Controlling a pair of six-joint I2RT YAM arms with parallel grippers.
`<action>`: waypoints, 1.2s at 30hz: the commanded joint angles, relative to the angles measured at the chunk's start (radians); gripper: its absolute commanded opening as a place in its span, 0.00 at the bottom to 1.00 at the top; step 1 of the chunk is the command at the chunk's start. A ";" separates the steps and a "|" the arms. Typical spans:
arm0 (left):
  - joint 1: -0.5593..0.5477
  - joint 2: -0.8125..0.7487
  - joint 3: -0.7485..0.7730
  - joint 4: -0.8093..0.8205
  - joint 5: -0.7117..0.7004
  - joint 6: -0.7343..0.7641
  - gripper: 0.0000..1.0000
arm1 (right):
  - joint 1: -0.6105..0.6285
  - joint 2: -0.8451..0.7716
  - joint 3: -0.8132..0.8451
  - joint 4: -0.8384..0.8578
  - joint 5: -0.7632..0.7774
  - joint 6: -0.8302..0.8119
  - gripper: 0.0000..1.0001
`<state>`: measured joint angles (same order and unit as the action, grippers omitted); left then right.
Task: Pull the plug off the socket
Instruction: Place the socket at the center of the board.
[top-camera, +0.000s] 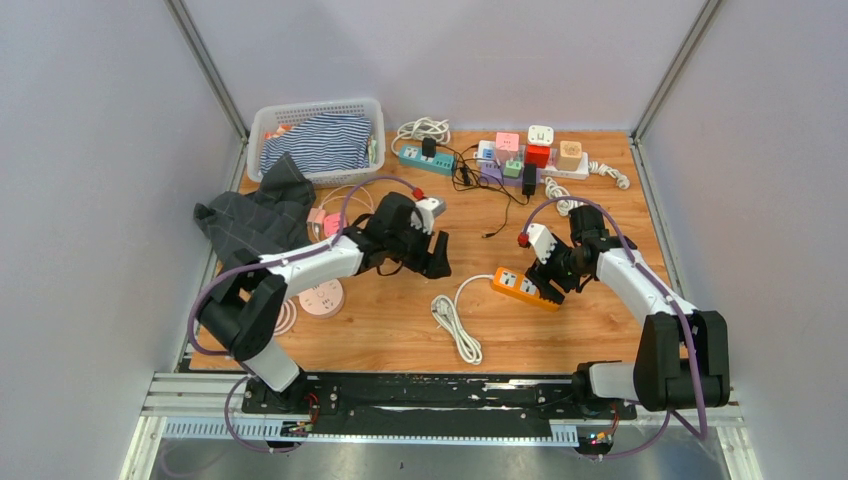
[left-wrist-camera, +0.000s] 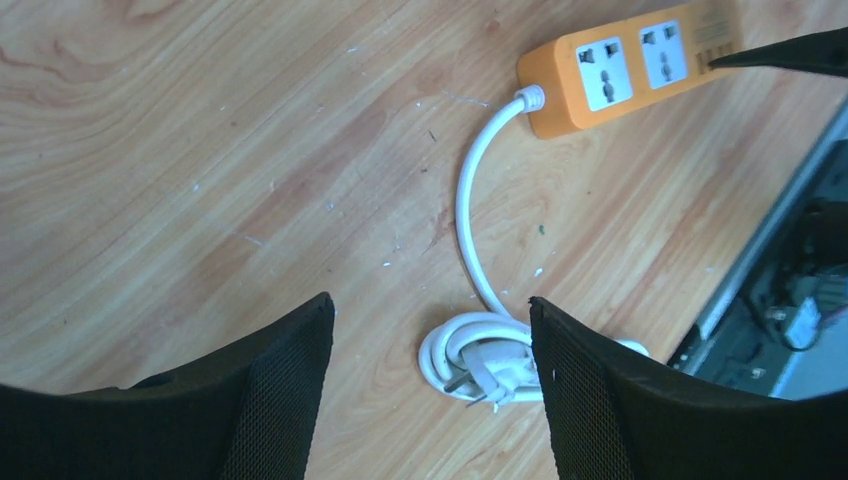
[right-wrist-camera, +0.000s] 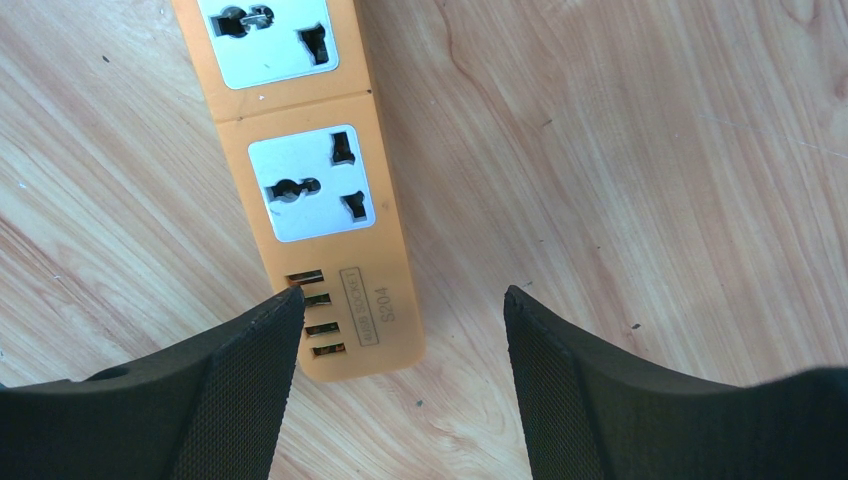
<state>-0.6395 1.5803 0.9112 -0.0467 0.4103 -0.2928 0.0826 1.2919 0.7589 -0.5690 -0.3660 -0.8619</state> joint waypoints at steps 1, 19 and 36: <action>-0.111 0.097 0.145 -0.232 -0.186 0.106 0.73 | -0.012 0.021 -0.004 -0.034 -0.003 -0.015 0.75; -0.293 0.390 0.461 -0.417 -0.368 0.126 0.64 | -0.012 0.017 -0.003 -0.036 -0.010 -0.017 0.75; -0.305 0.471 0.507 -0.319 -0.347 0.088 0.42 | -0.014 0.010 -0.003 -0.040 -0.017 -0.019 0.75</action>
<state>-0.9272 2.0285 1.4147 -0.4057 0.0631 -0.1955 0.0826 1.2922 0.7593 -0.5697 -0.3668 -0.8635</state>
